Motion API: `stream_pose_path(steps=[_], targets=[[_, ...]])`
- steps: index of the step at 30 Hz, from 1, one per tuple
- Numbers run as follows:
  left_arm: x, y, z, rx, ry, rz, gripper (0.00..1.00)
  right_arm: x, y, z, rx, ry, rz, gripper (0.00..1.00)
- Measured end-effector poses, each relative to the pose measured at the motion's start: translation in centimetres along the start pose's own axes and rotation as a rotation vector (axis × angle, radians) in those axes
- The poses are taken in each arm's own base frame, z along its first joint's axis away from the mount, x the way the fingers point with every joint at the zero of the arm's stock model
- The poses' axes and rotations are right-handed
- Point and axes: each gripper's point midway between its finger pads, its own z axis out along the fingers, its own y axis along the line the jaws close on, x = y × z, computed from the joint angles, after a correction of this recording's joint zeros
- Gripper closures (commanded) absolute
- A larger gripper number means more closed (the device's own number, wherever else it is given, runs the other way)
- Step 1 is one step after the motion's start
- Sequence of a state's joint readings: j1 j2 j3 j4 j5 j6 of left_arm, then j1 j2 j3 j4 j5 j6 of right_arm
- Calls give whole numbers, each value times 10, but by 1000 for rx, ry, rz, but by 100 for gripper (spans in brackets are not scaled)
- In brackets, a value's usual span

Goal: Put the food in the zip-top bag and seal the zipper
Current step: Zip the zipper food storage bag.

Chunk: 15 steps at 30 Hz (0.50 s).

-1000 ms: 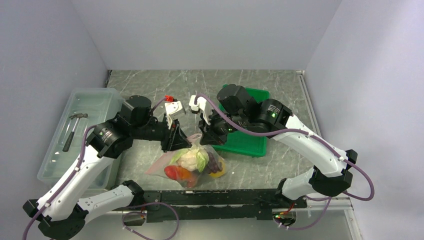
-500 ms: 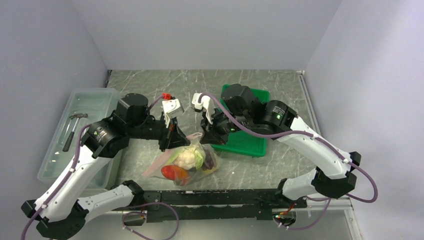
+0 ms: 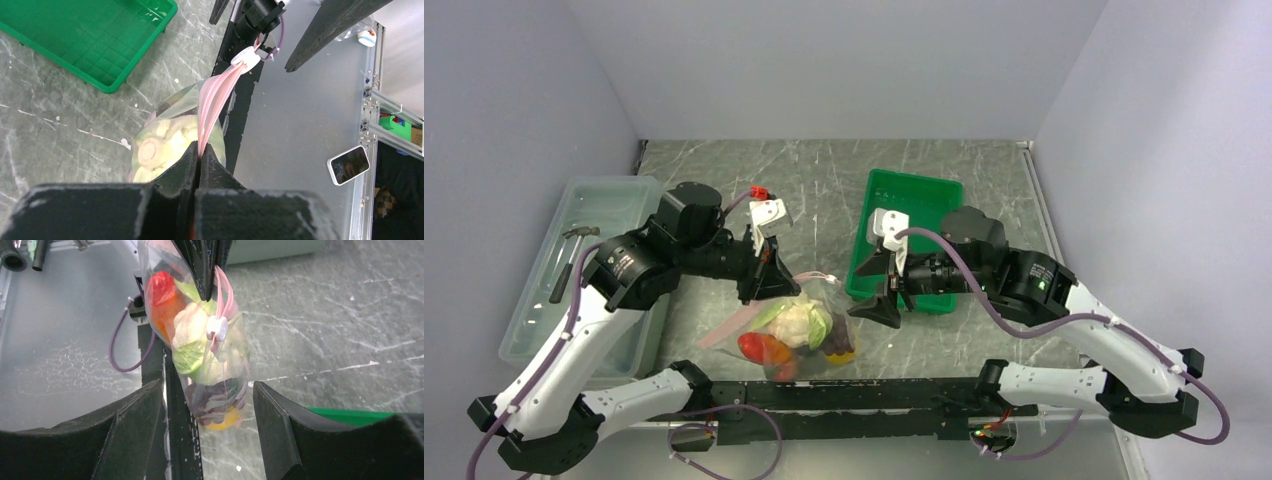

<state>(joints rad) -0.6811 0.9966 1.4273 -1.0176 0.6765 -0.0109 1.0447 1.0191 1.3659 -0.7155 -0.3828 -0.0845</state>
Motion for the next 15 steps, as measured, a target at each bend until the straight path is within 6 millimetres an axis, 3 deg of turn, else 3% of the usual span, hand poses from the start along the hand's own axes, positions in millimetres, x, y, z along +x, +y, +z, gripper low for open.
stream_pose_path(steps=[11, 15], targets=[[-4, -1, 1, 12, 4, -4, 100, 5, -9, 27, 9, -173, -36, 30], [-3, -1, 1, 12, 8, -7, 100, 3, -13, 36, 15, -227, -51, 36]])
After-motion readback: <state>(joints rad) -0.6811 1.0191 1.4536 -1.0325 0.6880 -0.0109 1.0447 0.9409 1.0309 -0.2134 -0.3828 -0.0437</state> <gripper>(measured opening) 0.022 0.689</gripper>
